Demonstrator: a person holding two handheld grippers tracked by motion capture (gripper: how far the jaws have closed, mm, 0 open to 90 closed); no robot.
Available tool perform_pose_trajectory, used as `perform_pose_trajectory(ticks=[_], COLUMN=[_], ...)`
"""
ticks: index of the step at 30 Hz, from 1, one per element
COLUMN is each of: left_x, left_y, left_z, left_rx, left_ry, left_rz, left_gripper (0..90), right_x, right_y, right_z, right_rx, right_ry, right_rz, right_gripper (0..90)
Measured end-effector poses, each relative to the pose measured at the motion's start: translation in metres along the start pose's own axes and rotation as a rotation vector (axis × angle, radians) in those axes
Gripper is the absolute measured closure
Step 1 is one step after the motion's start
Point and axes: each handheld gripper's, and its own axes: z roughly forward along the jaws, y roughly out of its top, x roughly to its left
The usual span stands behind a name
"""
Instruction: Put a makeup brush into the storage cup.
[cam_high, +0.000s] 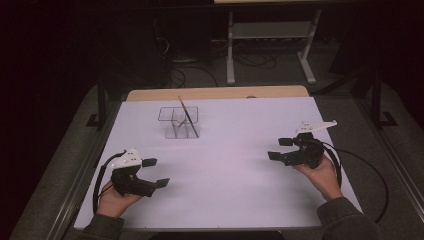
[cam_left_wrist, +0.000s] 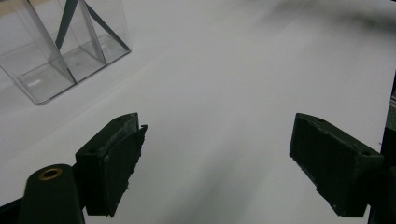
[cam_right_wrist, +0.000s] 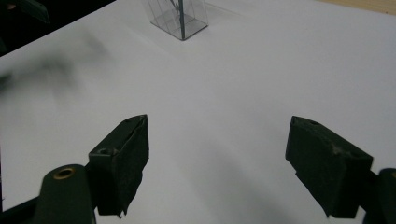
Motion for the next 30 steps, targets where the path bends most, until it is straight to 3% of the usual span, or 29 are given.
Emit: perform_pose_trajectory(ticks=[30], left_x=[0.002], left_y=[-0.003], left_z=[-0.001], left_rx=[0.0], left_ry=[0.015], left_rz=[-0.013], left_gripper=[16.1], right_x=[0.004], right_y=[-0.02], right_z=[-0.014], right_rx=[-0.003], right_ry=[-0.011], right_rz=[0.011], right_gripper=[19.6])
